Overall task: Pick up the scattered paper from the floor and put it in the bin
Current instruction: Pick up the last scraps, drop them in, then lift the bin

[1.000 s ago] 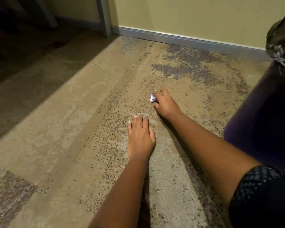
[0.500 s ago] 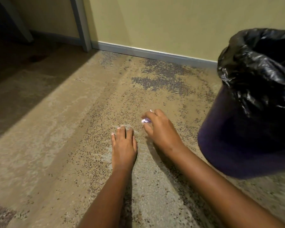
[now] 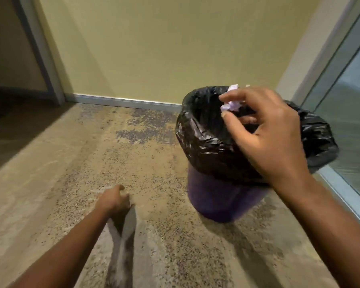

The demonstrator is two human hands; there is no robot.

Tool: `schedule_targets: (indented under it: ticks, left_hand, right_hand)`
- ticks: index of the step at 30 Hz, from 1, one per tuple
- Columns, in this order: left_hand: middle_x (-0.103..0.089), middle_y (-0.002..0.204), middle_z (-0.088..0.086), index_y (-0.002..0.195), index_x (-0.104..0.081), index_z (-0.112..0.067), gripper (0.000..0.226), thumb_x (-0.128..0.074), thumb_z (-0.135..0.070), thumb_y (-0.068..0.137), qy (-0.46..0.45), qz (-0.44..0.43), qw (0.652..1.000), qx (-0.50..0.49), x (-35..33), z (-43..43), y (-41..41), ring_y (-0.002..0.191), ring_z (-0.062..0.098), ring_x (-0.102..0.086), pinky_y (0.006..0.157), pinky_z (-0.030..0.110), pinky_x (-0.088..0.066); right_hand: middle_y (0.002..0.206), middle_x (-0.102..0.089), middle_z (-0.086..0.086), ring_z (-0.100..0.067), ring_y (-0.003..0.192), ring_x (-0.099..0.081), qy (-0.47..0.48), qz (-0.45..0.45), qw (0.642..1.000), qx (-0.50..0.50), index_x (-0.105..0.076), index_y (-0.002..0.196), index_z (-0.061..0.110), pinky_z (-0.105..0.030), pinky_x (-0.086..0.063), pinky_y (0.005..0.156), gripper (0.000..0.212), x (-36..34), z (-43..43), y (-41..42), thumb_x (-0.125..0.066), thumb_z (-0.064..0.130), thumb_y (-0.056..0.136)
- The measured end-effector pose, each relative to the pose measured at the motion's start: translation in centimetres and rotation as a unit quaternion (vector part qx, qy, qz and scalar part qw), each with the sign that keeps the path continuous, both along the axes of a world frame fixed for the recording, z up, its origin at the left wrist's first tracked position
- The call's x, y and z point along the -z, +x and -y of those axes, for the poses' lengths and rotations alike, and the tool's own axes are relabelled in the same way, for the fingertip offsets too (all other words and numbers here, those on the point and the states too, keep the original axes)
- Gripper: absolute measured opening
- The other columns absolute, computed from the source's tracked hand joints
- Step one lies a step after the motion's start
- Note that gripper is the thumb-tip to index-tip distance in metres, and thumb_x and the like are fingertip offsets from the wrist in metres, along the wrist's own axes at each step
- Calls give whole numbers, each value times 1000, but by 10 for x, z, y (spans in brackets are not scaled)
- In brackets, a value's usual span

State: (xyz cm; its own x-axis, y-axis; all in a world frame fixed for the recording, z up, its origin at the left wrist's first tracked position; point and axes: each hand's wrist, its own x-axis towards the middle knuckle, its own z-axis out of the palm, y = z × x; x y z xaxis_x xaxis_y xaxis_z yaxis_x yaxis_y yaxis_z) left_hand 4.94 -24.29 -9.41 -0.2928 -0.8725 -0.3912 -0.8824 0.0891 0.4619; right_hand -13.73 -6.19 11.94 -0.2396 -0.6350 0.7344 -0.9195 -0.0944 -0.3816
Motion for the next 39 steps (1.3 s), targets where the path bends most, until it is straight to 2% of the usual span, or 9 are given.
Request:
schedule_targets:
  ticks: [5,9,12,16,19,21,25,33,39]
  left_hand:
    - [-49,140,17,136,-44,-3,42,-39,-25,100,-164,-212,963,-6,-103,-14,-64,128,30,-47,104,38,-39]
    - [-51,136,16,133,-46,-5,42,-30,-29,102,-208,-361,909,-19,-189,-27,-108,124,29,-48,104,38,-38]
    - [-49,136,18,133,-43,-4,45,-28,-33,102,-170,-407,897,9,-225,-36,-136,126,31,-47,108,41,-39]
    - [-38,145,20,139,-32,-1,55,-31,-39,100,-152,-324,931,71,-222,-50,-162,135,33,-38,112,41,-31]
    - [-36,147,18,142,-29,-4,50,-38,-27,99,-283,-201,932,100,-205,-58,-170,145,33,-20,118,49,-14]
    - [-37,149,15,142,-32,-7,48,-40,-14,95,-312,-195,928,58,-199,-54,-167,147,31,-13,120,49,-8]
    - [-48,136,19,134,-42,-2,47,-39,4,87,-199,-239,950,-28,-194,-45,-160,124,38,-46,102,46,-39]
    - [-38,145,15,144,-30,-4,57,-39,7,89,-216,-227,949,-35,-191,-44,-162,131,31,-41,109,39,-35]
    - [-43,137,19,140,-33,-2,50,-39,4,91,-209,-210,954,-38,-196,-48,-163,119,35,-49,96,41,-43]
  right_hand:
    - [100,-68,-8,-25,94,-62,65,-42,991,109,-69,99,15,-32,-50,80,16,-11,-12,-67,-61,13,85]
    - [111,-69,-5,-16,86,-58,178,-26,975,134,-68,108,19,-24,-39,74,27,-15,-16,-89,-62,8,84]
    - [119,-65,-5,-25,111,-58,213,-18,962,172,-64,114,22,-38,-45,96,36,-14,-22,-106,-62,9,81]
    - [135,-50,-14,-33,129,-42,217,45,938,266,-56,123,17,-56,-35,106,42,-4,-32,-133,-64,20,81]
    - [143,-41,-18,-33,133,-36,250,144,922,259,-43,134,6,-45,-31,111,54,9,-33,-142,-63,16,84]
    - [143,-40,-17,-33,132,-37,257,179,915,255,-40,136,5,-42,-31,112,57,16,-31,-145,-63,12,84]
    - [147,-36,-15,-30,137,-31,262,189,913,248,-37,139,6,-37,-24,113,56,21,-31,-152,-57,5,87]
    - [156,-16,-11,-22,145,-17,223,248,905,262,-33,142,9,-26,-16,115,59,22,-32,-145,-47,-6,87]
    - [156,-16,-12,-25,143,-21,197,313,882,291,-17,148,11,-30,-22,113,67,13,-31,-137,-42,-7,88]
